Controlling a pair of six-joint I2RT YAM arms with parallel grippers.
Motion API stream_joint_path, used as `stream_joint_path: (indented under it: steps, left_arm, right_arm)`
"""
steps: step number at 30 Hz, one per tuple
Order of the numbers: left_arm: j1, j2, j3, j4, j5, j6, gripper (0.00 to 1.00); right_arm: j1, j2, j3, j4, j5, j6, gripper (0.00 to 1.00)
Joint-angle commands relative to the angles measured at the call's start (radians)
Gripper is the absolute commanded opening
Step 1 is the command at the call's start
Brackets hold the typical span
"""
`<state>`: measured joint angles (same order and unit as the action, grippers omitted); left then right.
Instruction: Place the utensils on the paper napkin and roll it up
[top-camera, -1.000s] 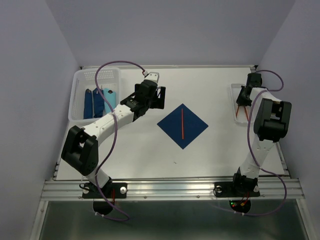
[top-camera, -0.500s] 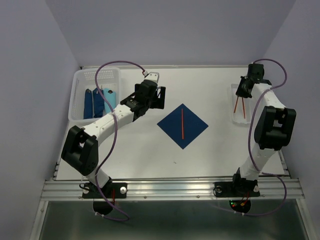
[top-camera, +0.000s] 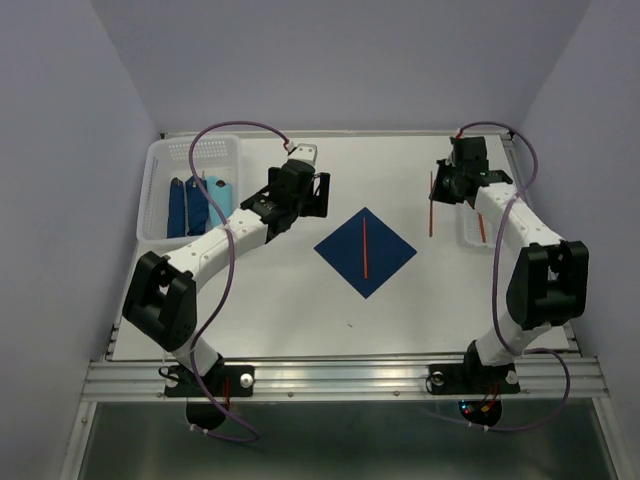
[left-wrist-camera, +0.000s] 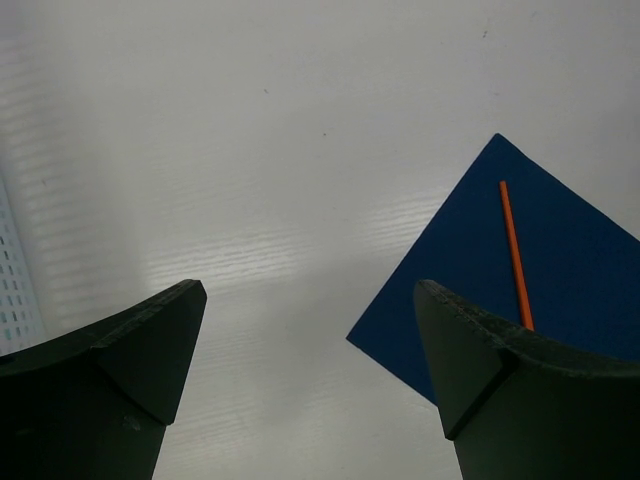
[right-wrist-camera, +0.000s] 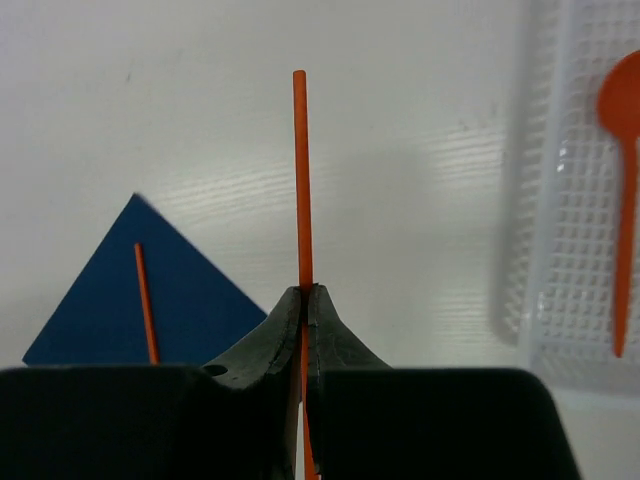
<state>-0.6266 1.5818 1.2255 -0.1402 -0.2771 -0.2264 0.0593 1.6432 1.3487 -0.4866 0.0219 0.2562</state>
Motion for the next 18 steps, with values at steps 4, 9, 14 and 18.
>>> stream_joint_path:
  steps: [4,9,14,18]
  left_arm:
    - [-0.002,-0.055,0.022,0.001,-0.054,-0.008,0.99]
    - [-0.002,-0.068,0.017,-0.004,-0.057,-0.014,0.99]
    - [-0.002,-0.08,0.003,-0.006,-0.065,-0.014,0.99]
    - [-0.002,-0.077,-0.001,-0.006,-0.062,-0.017,0.99]
  right_arm:
    - [0.203,-0.025,-0.128,0.075,-0.059,0.09,0.01]
    - [0.338,0.039,-0.155,0.115,-0.042,0.138,0.01]
    - [0.415,0.092,-0.18,0.172,-0.033,0.196,0.01]
    - [0.445,0.113,-0.213,0.227,0.005,0.268,0.01]
